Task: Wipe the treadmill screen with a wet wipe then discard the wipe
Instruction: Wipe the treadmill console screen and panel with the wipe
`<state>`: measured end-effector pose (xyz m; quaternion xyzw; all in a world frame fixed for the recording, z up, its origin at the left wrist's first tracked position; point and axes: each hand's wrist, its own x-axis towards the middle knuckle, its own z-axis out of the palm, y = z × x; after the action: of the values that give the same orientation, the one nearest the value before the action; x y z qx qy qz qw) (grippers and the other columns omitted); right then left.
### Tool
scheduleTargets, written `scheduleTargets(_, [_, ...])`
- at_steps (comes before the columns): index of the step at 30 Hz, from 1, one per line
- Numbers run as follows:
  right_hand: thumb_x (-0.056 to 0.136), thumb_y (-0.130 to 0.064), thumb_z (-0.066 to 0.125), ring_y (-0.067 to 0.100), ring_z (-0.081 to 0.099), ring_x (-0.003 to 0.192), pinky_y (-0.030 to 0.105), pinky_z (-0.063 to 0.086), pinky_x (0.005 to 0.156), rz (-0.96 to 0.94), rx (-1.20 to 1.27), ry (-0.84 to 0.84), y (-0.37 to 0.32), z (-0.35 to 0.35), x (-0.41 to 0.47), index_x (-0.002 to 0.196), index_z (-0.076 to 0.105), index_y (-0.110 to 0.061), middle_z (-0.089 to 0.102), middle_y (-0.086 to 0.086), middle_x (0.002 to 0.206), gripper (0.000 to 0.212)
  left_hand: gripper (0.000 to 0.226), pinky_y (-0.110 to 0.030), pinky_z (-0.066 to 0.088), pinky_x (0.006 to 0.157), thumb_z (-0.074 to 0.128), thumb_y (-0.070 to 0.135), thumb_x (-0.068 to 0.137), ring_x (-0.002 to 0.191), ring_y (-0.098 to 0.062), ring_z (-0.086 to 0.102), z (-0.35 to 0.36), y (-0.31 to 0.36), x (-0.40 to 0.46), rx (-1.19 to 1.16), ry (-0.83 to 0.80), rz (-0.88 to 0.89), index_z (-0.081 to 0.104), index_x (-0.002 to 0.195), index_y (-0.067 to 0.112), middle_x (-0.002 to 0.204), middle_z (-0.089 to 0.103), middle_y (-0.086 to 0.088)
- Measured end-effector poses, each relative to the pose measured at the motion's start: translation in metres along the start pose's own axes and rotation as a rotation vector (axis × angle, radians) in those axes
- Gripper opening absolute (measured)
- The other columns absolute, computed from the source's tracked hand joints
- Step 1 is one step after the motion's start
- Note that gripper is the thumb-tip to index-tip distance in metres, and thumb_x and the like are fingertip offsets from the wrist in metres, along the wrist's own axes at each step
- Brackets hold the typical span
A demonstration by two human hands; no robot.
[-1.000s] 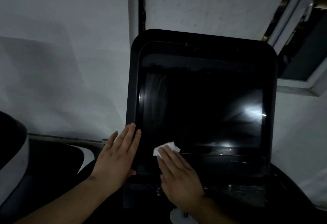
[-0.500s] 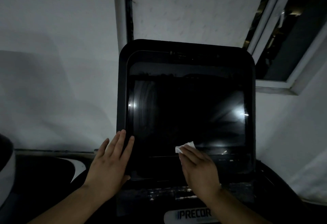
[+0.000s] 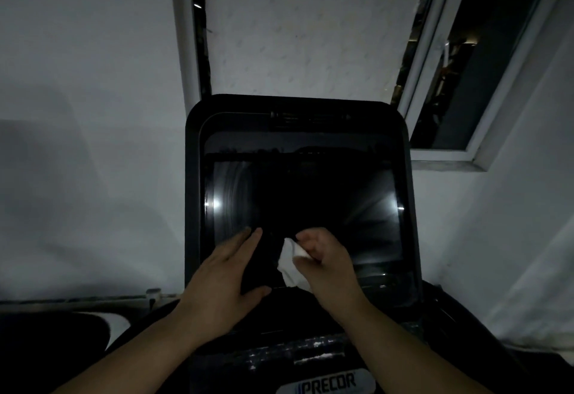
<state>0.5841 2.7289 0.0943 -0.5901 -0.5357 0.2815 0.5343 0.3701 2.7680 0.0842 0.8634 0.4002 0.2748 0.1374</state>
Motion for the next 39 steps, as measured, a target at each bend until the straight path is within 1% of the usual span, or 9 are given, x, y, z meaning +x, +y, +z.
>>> scheduleTargets(3, [0.089, 0.001, 0.067, 0.003, 0.071, 0.093, 0.017, 0.053, 0.075, 0.027, 0.084, -0.059, -0.006, -0.006, -0.005, 0.099, 0.071, -0.027, 0.076, -0.005, 0.099, 0.030, 0.093, -0.003, 0.021, 0.110, 0.074, 0.063, 0.079, 0.134, 0.026, 0.028, -0.007, 0.013, 0.007, -0.356, -0.057, -0.082, 0.023, 0.155, 0.049, 0.150, 0.030, 0.038])
scheduleTargets(7, [0.093, -0.016, 0.075, 0.008, 0.072, 0.086, 0.021, 0.055, 0.072, -0.065, 0.057, -0.105, -0.028, -0.012, -0.010, 0.094, 0.074, -0.018, 0.076, 0.001, 0.091, 0.003, 0.046, -0.025, 0.051, 0.101, 0.072, 0.046, 0.088, 0.110, 0.000, 0.068, -0.019, 0.036, 0.026, -0.619, -0.070, -0.097, 0.066, 0.132, 0.034, 0.116, 0.074, 0.014])
scheduleTargets(10, [0.090, -0.021, 0.078, 0.009, 0.073, 0.085, 0.020, 0.055, 0.071, -0.102, 0.023, -0.067, -0.041, -0.018, -0.011, 0.094, 0.074, -0.018, 0.076, 0.000, 0.090, 0.006, 0.007, -0.032, 0.057, 0.077, 0.070, 0.033, 0.096, 0.083, -0.012, 0.072, -0.023, 0.050, 0.039, -0.528, -0.016, 0.008, 0.076, 0.099, 0.033, 0.087, 0.076, 0.008])
scheduleTargets(15, [0.089, -0.015, 0.077, -0.001, 0.069, 0.088, 0.016, 0.053, 0.071, -0.091, -0.065, 0.003, -0.046, -0.034, -0.010, 0.106, 0.068, -0.030, 0.072, -0.006, 0.096, 0.025, 0.015, -0.034, 0.055, 0.070, 0.071, 0.016, 0.096, 0.076, -0.013, 0.070, -0.020, 0.055, 0.050, -0.539, 0.064, 0.019, 0.075, 0.090, 0.030, 0.080, 0.073, 0.005])
scheduleTargets(18, [0.089, -0.015, 0.077, 0.001, 0.064, 0.074, 0.016, 0.048, 0.066, -0.134, -0.212, 0.015, -0.040, -0.044, -0.008, 0.092, 0.073, -0.020, 0.068, -0.006, 0.083, 0.007, 0.018, -0.020, 0.049, 0.064, 0.072, 0.016, 0.095, 0.071, -0.005, 0.066, -0.021, 0.063, 0.052, -0.552, 0.080, 0.042, 0.074, 0.088, 0.033, 0.076, 0.071, 0.010])
scheduleTargets(23, [0.090, -0.021, 0.075, 0.007, 0.060, 0.074, 0.013, 0.042, 0.062, -0.217, -0.472, 0.089, -0.043, -0.059, -0.007, 0.086, 0.071, -0.017, 0.061, -0.005, 0.083, 0.007, 0.015, -0.027, 0.056, 0.082, 0.073, 0.028, 0.094, 0.089, 0.000, 0.069, -0.023, 0.066, 0.053, -0.436, 0.072, 0.038, 0.072, 0.102, 0.041, 0.092, 0.074, 0.020])
scheduleTargets(29, [0.092, -0.028, 0.061, 0.020, 0.058, 0.088, 0.034, 0.047, 0.070, -0.409, -0.874, 0.097, -0.058, -0.072, -0.005, 0.091, 0.065, -0.018, 0.061, 0.002, 0.096, 0.011, 0.078, -0.023, 0.035, 0.111, 0.066, 0.052, 0.094, 0.144, -0.015, 0.039, -0.028, 0.071, 0.058, -0.074, -0.030, 0.022, 0.030, 0.160, 0.033, 0.159, 0.044, 0.004])
scheduleTargets(33, [0.090, -0.023, 0.064, 0.028, 0.060, 0.094, 0.039, 0.050, 0.076, -0.450, -1.013, 0.118, -0.068, -0.081, -0.009, 0.091, 0.069, -0.015, 0.065, 0.005, 0.100, 0.010, 0.098, -0.032, 0.016, 0.124, 0.059, 0.064, 0.092, 0.158, -0.021, 0.007, -0.029, 0.077, 0.062, 0.132, -0.132, 0.007, 0.004, 0.165, 0.027, 0.173, 0.010, -0.005])
scheduleTargets(39, [0.090, -0.026, 0.063, 0.029, 0.060, 0.098, 0.040, 0.048, 0.082, -0.461, -1.122, 0.118, -0.073, -0.106, -0.029, 0.096, 0.070, -0.015, 0.067, 0.005, 0.107, 0.015, 0.103, -0.038, 0.019, 0.125, 0.060, 0.067, 0.091, 0.158, -0.025, 0.007, -0.038, 0.098, 0.053, 0.238, -0.095, 0.012, 0.003, 0.165, 0.025, 0.172, 0.007, -0.011])
